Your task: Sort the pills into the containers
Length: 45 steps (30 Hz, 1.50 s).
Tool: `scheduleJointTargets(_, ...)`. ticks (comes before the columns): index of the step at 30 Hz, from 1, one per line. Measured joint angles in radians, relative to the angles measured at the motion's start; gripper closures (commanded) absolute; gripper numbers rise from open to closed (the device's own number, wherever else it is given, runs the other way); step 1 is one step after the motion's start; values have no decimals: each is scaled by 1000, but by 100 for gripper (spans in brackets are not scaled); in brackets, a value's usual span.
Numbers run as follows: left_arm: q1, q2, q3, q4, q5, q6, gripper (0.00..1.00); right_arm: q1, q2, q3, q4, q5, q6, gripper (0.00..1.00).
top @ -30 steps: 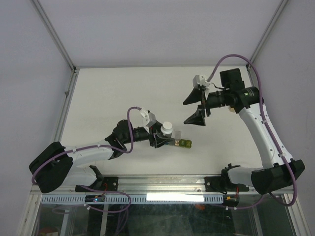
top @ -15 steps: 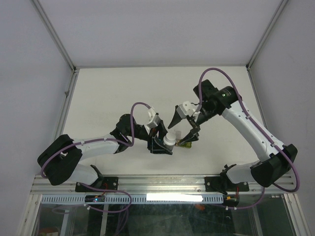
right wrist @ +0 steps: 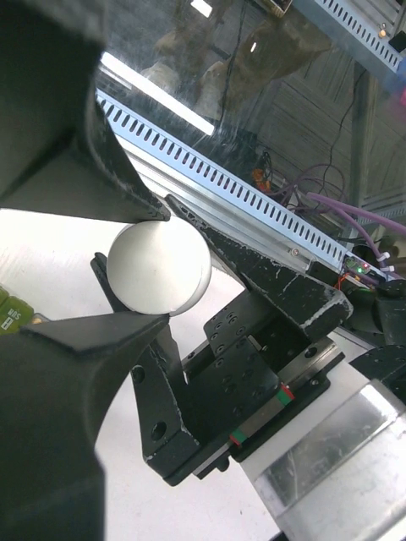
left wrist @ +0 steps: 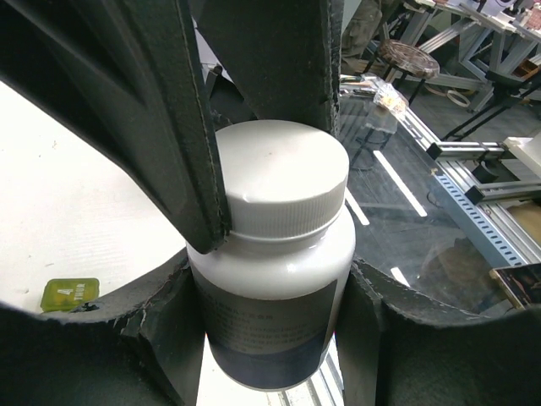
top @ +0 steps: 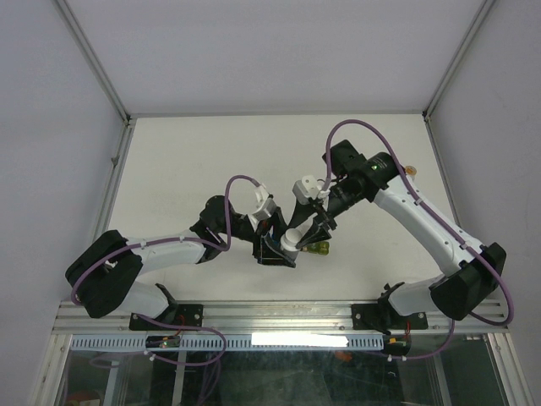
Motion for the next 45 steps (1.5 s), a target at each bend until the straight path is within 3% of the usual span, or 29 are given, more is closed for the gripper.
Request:
scheduleJointTargets(6, 0, -5, -10, -9, -19, 11, 100, 2, -3, -13, 40, 12, 76, 80)
scheduleJointTargets(10, -2, -53, -60, -46, -127, 46, 100, 7, -26, -61, 143, 50, 198, 83)
scheduleJointTargets(14, -32, -130, -98, -138, -340, 119, 100, 7, -47, -98, 272, 130, 370, 88)
scheduleJointTargets(19, -135, -143, -97, -262, -756, 218, 100, -7, -50, -153, 425, 277, 608, 89)
scheduleJointTargets(20, -144, -130, -92, -269, -801, 229, 100, -14, -45, -162, 448, 301, 642, 74)
scheduleJointTargets(22, -156, -90, -66, -276, -879, 245, 100, -40, -33, -167, 482, 328, 697, 33)
scheduleJointTargets(23, -158, -71, -51, -275, -906, 250, 100, -55, -30, -166, 488, 327, 710, 20)
scheduleJointTargets(26, -156, -59, -36, -249, -966, 264, 100, -107, -29, -139, 414, 303, 698, 2)
scheduleJointTargets(33, -141, -60, -55, -184, -895, 267, 100, -169, -121, -58, 276, 248, 507, 1)
scheduleJointTargets(40, -105, -54, -72, -106, -552, 220, 100, -181, -135, 12, 17, 113, 67, 2)
scheduleJointTargets(45, -105, -31, -50, -84, -412, 191, 100, -160, -80, 6, -47, 72, -52, 9)
